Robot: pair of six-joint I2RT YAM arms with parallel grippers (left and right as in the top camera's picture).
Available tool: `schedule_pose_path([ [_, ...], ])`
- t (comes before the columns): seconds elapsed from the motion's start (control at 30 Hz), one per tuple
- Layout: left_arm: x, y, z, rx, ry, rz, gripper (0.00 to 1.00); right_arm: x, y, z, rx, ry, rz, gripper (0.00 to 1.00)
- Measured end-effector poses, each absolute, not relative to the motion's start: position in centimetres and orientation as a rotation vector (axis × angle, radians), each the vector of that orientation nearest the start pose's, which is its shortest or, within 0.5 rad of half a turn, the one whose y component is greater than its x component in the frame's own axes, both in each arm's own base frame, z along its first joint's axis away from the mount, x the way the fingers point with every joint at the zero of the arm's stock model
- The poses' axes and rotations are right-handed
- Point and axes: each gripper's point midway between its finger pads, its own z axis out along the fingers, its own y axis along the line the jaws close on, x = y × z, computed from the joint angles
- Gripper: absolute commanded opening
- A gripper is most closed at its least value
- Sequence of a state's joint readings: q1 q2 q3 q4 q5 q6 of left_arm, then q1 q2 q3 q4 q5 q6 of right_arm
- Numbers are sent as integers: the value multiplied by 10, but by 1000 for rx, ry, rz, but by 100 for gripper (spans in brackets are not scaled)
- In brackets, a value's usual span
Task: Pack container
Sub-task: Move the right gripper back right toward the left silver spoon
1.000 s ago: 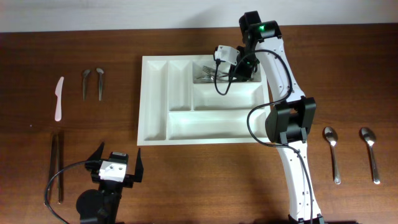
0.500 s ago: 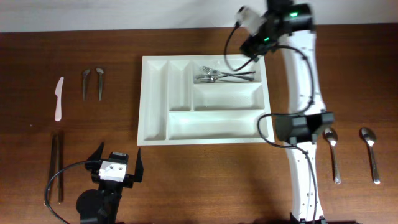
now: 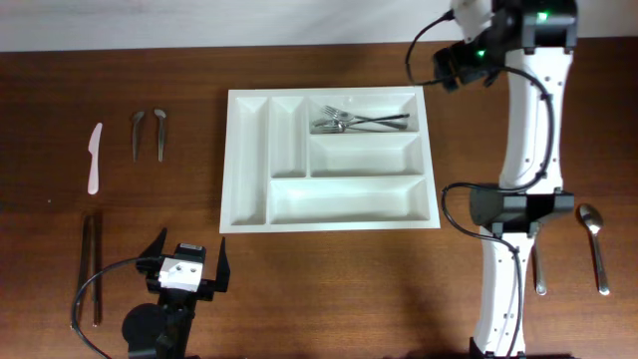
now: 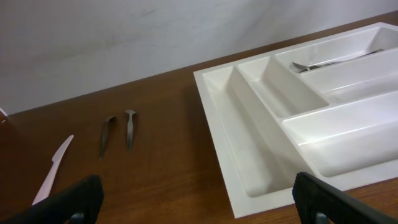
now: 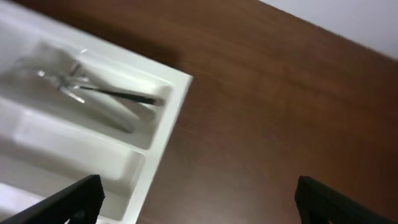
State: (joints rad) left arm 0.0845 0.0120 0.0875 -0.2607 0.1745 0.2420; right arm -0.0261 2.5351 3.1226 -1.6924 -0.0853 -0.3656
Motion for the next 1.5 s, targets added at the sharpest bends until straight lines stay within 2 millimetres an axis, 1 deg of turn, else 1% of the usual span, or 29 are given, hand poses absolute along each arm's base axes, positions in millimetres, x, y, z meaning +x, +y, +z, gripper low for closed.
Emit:
schedule_pose_path([
  [0.07,237,-10,150,264,1734,85,99,512,-11,243,-398,2627,-28,99],
  [0.17,237,-10,150,264,1734,85,99,493,-29,268,-310,2632,-61,99],
  [0.27,237,-10,150,264,1734,85,99,459,-45,282,-261,2691,-100,99],
  [0.33,237,-10,150,264,1734,85,99,439,-51,281,-240,2743,-109,99],
  [0.4,237,-10,150,264,1734,85,99,422,-55,269,-226,2813,-97,99],
  [0.43,237,-10,150,264,1734,85,99,412,-57,256,-220,2872,-81,99],
  [0.47,237,-10,150,264,1734,85,99,407,-58,246,-217,2911,-71,99],
  [0.5,237,-10,150,264,1734,85,99,400,-60,229,-213,2976,-51,99],
  [0.53,237,-10,150,264,1734,85,99,395,-60,216,-212,3021,-37,99],
  [0.57,237,-10,150,264,1734,85,99,386,-61,195,-209,3097,-12,99],
  [0.6,237,-10,150,264,1734,85,99,383,-62,187,-209,3125,-2,99],
  [0.63,237,-10,150,264,1734,85,99,377,-64,173,-203,3172,16,99],
  [0.7,237,-10,150,264,1734,85,99,365,-69,154,-180,3245,51,99],
  [0.77,237,-10,150,264,1734,85,99,351,-80,143,-122,3305,82,99],
  [0.87,237,-10,150,264,1734,85,99,339,-98,140,-15,3333,122,99],
  [0.93,237,-10,150,264,1734,85,99,333,-114,141,84,3326,141,99],
  [1.0,237,-10,150,264,1734,85,99,325,-125,144,157,3316,151,99],
  [1.03,237,-10,150,264,1734,85,99,320,-130,149,191,3304,149,99],
  [1.1,237,-10,150,264,1734,85,99,311,-135,161,229,3273,132,99],
  [1.13,237,-10,150,264,1734,85,99,305,-133,168,240,3255,122,99],
  [1.23,237,-10,150,264,1734,85,99,281,-121,198,240,3183,92,99],
  [1.33,237,-10,150,264,1734,85,99,259,-106,225,186,3076,54,99],
  [1.43,237,-10,150,264,1734,85,99,239,-96,240,60,2978,2,99],
  [1.5,237,-10,150,264,1734,85,99,232,-92,239,-15,2951,-17,98],
])
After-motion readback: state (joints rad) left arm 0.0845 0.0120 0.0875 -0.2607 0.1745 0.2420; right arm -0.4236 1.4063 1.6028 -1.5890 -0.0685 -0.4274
